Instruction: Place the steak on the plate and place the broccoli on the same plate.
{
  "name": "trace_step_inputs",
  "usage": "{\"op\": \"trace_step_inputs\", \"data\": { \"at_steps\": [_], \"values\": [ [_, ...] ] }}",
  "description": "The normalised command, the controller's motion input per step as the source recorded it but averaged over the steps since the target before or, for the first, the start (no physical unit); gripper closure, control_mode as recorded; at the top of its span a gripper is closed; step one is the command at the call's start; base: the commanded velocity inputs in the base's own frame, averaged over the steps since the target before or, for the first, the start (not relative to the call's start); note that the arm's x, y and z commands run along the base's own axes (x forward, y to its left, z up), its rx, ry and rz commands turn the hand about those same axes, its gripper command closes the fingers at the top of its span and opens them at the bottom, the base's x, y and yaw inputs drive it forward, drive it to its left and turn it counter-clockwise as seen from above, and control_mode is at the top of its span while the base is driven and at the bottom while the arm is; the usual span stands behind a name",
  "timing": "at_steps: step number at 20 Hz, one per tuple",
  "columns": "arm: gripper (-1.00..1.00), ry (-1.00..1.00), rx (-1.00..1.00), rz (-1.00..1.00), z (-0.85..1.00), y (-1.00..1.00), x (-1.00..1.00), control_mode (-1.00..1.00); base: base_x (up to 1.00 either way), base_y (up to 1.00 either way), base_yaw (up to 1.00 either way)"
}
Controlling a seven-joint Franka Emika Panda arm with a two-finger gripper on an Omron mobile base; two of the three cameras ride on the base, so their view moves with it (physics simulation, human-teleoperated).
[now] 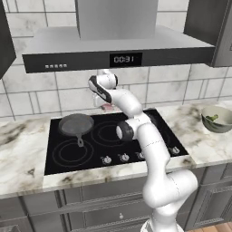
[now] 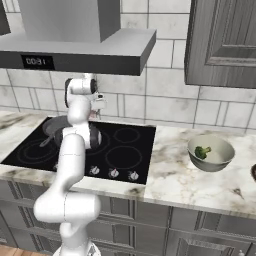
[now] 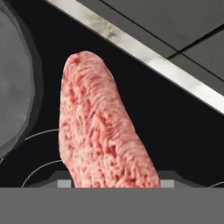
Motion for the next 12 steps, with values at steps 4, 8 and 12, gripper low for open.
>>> {"op": "trace_step_inputs", "data": {
  "at_steps": [4,8,12],
  "values": [
    [1.0,-0.37,0.17,0.03,-0.5,-0.62,-0.17,-1.0,0.0,0.0,0.0],
    [1.0,-0.4,0.13,0.03,-0.5,-0.42,-0.08,-1.0,0.0,0.0,0.0],
    [1.0,-0.28,0.06,0.06,-0.18,-0.07,0.0,-1.0,0.0,0.0,0.0]
  ]
}}
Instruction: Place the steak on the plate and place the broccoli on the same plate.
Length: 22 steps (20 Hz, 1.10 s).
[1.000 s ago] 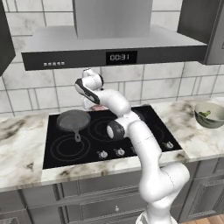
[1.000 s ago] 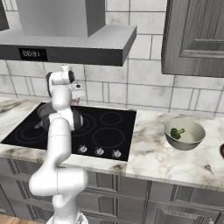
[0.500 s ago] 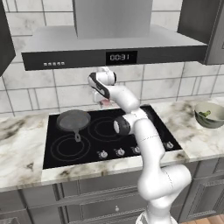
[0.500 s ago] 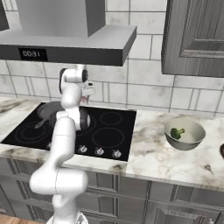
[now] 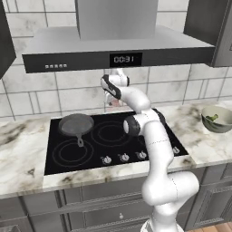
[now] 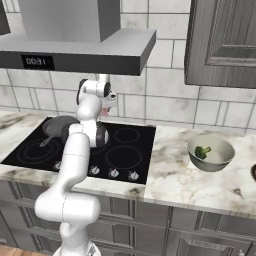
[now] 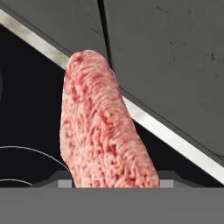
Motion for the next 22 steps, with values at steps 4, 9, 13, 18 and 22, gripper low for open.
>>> {"op": "trace_step_inputs", "data": {
  "at_steps": [4,9,13,18,22],
  "values": [
    [1.0,-0.15,0.0,0.03,-0.1,0.0,0.0,-1.0,0.0,0.0,0.0],
    [1.0,-0.05,0.0,0.0,-0.17,0.0,0.0,-1.0,0.0,0.0,0.0],
    [1.0,-0.05,0.0,0.0,-0.39,-0.02,-0.13,-1.0,0.0,0.0,0.0],
    [1.0,-0.05,0.02,0.0,-0.16,-0.28,-0.52,-1.0,0.0,0.0,0.0],
    [1.0,-0.02,0.05,0.0,0.18,-0.54,-0.7,-1.0,0.0,0.0,0.0]
  ]
}}
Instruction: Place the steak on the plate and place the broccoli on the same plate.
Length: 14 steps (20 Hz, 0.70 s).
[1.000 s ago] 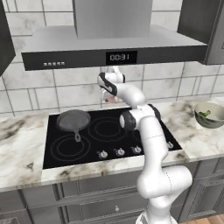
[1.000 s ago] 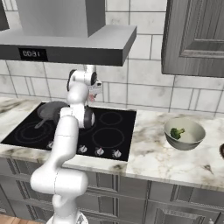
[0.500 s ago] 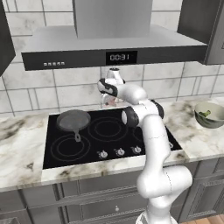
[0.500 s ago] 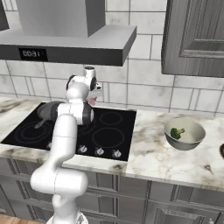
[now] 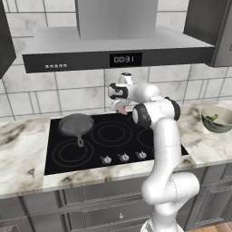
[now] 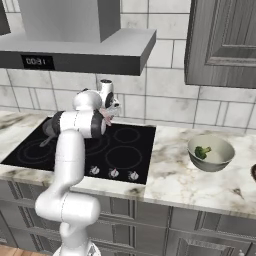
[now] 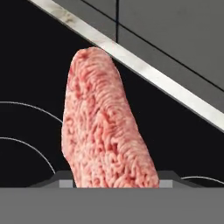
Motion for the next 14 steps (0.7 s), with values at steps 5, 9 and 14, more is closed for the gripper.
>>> {"op": "trace_step_inputs", "data": {
  "at_steps": [5,9,14],
  "values": [
    [1.0,-0.01,0.03,0.0,0.12,-0.45,-0.8,-1.0,0.0,0.0,0.0],
    [1.0,0.0,0.01,-0.01,0.21,-0.32,-0.84,-1.0,0.0,0.0,0.0],
    [1.0,0.01,0.0,-0.04,0.38,-0.22,-0.95,-1.0,0.0,0.0,0.0]
  ]
}}
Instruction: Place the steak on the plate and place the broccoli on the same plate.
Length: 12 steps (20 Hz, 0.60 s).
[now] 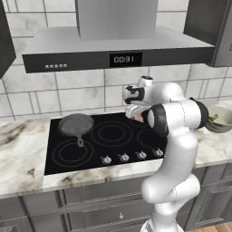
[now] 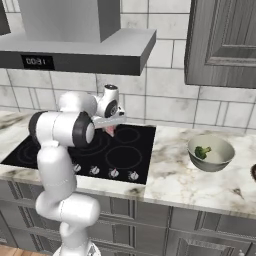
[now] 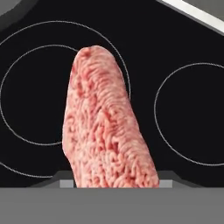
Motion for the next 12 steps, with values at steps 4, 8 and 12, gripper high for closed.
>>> {"op": "trace_step_inputs", "data": {
  "at_steps": [4,8,12],
  "values": [
    [1.0,0.09,0.0,-0.07,0.54,-0.03,-0.83,-1.0,0.0,0.0,0.0],
    [1.0,0.14,0.0,-0.1,0.52,0.0,-0.74,-1.0,0.0,0.0,0.0],
    [1.0,0.18,0.0,-0.17,0.32,0.0,-0.67,-1.0,0.0,0.0,0.0]
  ]
}}
